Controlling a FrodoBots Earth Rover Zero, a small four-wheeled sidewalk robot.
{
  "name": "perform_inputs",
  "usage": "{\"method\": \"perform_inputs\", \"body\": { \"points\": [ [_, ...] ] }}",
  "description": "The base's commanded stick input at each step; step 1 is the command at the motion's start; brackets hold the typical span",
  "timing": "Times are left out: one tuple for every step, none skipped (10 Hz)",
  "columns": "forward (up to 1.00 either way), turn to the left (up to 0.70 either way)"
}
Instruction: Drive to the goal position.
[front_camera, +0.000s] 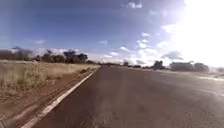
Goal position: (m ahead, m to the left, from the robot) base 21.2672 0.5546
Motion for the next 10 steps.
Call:
{"method": "perform_inputs", "body": {
  "points": [
    [0.50,0.00],
    [0.50,0.00],
    [0.50,0.00],
    [0.50,0.00],
    [0.50,0.00],
    [0.50,0.00],
    [0.50,0.00],
    [0.50,0.00],
    [0.50,0.00],
    [0.50,0.00]
  ]
}}
